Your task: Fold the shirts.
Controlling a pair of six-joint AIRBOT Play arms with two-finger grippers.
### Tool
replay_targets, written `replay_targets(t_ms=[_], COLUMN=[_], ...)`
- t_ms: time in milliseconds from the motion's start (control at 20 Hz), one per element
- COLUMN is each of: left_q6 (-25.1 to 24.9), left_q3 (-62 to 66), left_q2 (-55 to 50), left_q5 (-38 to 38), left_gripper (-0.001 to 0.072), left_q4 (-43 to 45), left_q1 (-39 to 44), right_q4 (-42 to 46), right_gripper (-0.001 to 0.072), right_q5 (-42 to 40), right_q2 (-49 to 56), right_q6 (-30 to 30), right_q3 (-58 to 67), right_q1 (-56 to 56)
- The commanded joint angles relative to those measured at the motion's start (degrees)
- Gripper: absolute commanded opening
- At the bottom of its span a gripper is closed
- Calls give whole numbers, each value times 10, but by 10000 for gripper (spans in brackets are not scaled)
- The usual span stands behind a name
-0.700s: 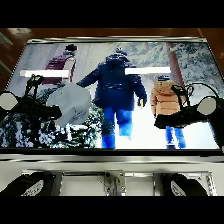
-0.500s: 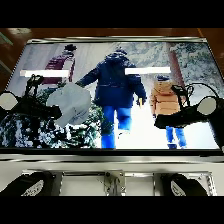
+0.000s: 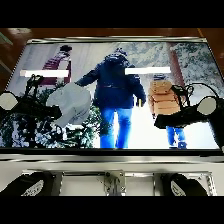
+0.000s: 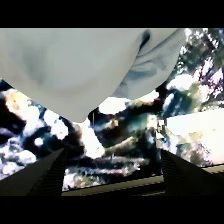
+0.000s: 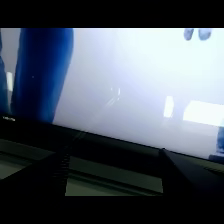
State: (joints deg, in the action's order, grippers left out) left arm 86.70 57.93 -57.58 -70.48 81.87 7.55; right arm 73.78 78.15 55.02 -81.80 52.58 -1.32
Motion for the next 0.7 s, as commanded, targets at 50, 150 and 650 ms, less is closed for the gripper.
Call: replay_targets(t_ms=[50,150,650], left_q6=[0,0,35], left_q3=[0,0,0], left_q2=[0,0,-19], left_q5=[0,0,103], left_gripper=[701,700,700], left_q4=[0,0,33], left_q1=[0,0,-1], right_q4=[0,-14,-73], right_gripper=[671,671,671], right_q5=[-1,-20,-20], right_q2=[0,0,0], right_q6=[0,0,0], right_q3=[0,0,0], right_q1=[0,0,0])
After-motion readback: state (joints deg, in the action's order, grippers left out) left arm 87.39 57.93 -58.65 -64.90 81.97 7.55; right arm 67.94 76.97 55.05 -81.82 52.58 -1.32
